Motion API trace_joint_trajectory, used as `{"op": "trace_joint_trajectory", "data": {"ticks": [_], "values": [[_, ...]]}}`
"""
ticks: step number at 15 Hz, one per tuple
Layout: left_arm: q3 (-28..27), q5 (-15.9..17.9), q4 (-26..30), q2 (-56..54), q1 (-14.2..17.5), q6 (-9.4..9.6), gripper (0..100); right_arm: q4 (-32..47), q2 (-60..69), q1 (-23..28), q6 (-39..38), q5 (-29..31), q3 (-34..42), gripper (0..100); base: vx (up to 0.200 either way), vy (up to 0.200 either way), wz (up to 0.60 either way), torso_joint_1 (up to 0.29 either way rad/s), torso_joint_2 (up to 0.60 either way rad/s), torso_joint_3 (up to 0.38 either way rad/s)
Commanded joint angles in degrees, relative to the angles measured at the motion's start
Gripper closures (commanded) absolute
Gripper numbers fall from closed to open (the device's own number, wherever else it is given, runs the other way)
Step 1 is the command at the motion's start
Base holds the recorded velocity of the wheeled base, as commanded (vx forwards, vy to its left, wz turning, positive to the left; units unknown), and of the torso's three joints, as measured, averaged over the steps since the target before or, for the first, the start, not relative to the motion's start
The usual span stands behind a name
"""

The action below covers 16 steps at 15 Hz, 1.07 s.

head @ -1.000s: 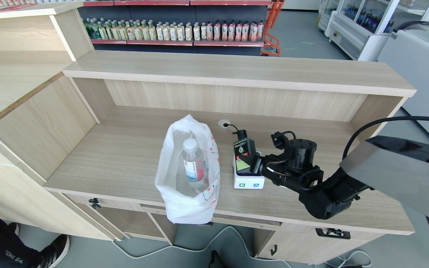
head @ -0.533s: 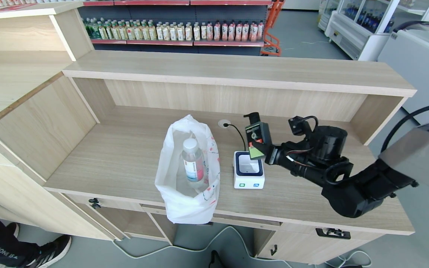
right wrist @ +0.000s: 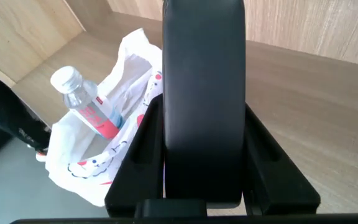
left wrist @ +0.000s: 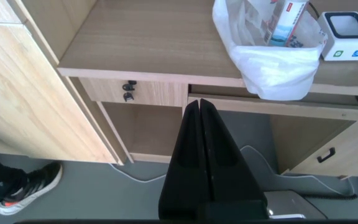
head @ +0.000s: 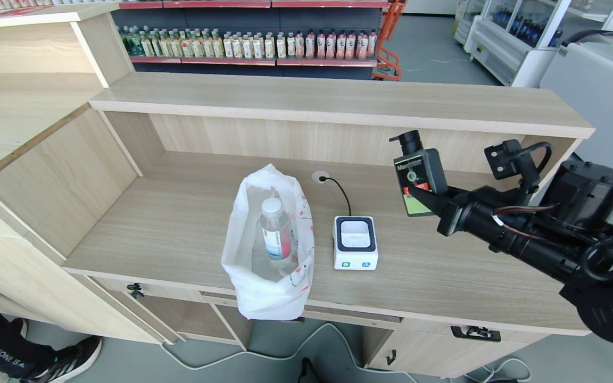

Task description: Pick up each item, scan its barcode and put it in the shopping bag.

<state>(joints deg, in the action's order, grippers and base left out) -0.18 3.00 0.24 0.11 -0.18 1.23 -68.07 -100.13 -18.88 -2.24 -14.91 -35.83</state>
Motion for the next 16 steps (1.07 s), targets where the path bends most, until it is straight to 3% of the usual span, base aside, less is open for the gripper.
{"op": "trace_joint_trajectory", "data": {"ticks": [1,5,10,16], "values": [[0.0,0.0,0.0,0.0,0.0,0.0,100,-0.2,3.2,0.4,0.3,0.3,2.7,100,0.0,0.0,0.0,0.0,0.0,0.0],[0.0,0.0,0.0,0.0,0.0,0.0,100,-0.4,5.9,0.5,2.7,2.5,8.6,100,0.0,0.0,0.0,0.0,0.0,0.0],[0.0,0.0,0.0,0.0,0.0,0.0,100,0.0,5.8,0.4,2.7,3.7,8.3,100,0.0,0.0,0.0,0.0,0.0,0.0],[0.0,0.0,0.0,0.0,0.0,0.0,100,-0.1,4.7,0.4,2.6,3.8,8.0,100,0.0,0.167,0.0,0.005,0.0,0.003]]}}
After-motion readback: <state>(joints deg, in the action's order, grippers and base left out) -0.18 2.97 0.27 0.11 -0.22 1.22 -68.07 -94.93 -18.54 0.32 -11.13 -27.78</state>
